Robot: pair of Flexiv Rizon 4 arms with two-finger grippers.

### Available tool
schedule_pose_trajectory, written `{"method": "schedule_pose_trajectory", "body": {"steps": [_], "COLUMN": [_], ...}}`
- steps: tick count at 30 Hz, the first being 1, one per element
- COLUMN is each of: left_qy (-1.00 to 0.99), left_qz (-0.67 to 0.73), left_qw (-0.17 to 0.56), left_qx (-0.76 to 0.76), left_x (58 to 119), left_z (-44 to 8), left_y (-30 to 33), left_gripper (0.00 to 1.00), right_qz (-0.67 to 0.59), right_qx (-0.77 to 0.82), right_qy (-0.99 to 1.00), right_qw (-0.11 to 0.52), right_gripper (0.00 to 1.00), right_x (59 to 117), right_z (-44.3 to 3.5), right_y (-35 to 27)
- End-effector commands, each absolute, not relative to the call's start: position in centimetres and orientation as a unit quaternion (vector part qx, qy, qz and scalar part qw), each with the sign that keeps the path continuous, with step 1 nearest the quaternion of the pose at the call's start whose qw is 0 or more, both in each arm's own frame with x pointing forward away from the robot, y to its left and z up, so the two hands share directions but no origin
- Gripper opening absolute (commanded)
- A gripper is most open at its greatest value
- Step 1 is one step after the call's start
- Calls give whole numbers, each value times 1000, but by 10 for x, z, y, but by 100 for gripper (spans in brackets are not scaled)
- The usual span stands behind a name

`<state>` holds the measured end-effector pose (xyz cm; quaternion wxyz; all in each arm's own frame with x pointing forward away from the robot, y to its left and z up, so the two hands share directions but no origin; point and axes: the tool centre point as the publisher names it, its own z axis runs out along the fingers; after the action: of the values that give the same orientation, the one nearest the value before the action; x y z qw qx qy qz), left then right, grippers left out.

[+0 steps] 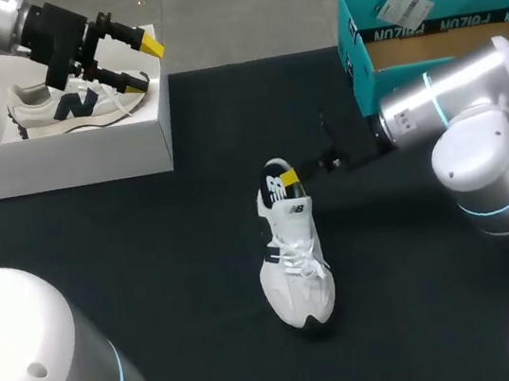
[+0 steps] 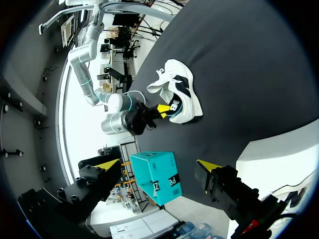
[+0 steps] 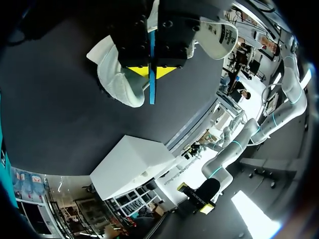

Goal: Take the shoe out of the shoebox, open the shoe tongue, remove and reinsert the insole, then place the shoe into the shoebox

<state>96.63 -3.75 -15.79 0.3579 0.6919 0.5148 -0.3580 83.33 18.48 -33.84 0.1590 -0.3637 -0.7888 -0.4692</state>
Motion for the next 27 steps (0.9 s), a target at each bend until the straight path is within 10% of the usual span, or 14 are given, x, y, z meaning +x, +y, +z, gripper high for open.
{"method": "schedule_pose_trajectory", "body": {"steps": [1, 24, 27], "left_qy": [514, 514, 514], "left_qz": [-358, -358, -358], "left_qw": [357, 357, 357], "left_qx": [693, 693, 693], "left_x": [967, 967, 967], "left_z": [-158, -158, -158], "left_y": [-37, -37, -37], "left_gripper": [100, 100, 100], "right_qz": [-466, -457, -462], "right_qx": [-368, -391, -388], "right_qy": [-788, -777, -776], "right_qw": [161, 188, 183], "right_gripper": [0, 0, 44], "right_x": [827, 798, 799], "right_z": [-342, -362, -358], "right_y": [189, 193, 192]}}
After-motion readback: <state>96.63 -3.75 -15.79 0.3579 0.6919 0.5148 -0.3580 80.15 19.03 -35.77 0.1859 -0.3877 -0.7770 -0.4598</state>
